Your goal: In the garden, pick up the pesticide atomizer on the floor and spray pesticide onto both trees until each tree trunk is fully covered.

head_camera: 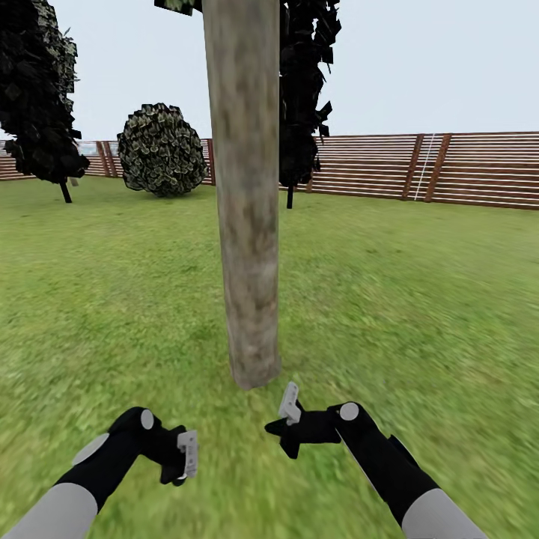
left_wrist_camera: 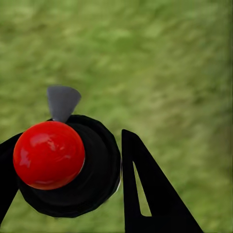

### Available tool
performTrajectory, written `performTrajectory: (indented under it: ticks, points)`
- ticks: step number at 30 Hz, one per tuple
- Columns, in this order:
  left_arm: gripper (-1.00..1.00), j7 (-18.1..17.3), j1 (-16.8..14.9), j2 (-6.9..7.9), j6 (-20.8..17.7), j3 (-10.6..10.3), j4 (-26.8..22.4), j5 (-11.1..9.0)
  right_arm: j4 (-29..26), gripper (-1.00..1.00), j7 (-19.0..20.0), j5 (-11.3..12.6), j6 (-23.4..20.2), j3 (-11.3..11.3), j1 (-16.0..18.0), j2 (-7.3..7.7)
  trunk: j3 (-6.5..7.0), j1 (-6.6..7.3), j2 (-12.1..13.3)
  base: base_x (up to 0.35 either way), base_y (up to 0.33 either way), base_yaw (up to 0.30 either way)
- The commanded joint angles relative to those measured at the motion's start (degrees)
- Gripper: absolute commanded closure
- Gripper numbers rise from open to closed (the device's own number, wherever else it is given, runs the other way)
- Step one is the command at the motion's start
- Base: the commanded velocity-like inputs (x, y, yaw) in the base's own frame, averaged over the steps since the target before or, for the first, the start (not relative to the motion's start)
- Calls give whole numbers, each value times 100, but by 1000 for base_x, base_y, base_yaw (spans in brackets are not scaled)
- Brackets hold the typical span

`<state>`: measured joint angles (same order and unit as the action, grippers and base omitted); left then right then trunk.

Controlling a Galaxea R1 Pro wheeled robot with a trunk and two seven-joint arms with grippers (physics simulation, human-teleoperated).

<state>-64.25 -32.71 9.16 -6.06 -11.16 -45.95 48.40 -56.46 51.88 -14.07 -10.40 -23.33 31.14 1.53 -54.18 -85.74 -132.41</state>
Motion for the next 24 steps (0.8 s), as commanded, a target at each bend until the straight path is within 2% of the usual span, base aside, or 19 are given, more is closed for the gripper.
performTrajectory:
  ticks: [1, 11, 18, 24]
  points:
    - [100, 1, 0, -20, 0, 0, -1, -2, -1, 100, 9, -3, -2, -2, 9, -3, 0, 0, 0, 0, 0, 0]
    - [100, -80, -68, -483, -37, 0, 4, 4, -5, 100, 23, -8, -14, -10, 144, -30, 0, 0, 0, 0, 0, 0]
    - [100, -239, -92, -891, -73, 0, 5, 24, -5, 100, 23, 1, -23, -13, 195, -49, 0, 0, 0, 0, 0, 0]
    - [100, -256, -232, -1120, -85, 0, -21, 29, 2, 100, 23, 1, -24, -13, 199, -134, 0, 0, 0, 0, 0, 0]
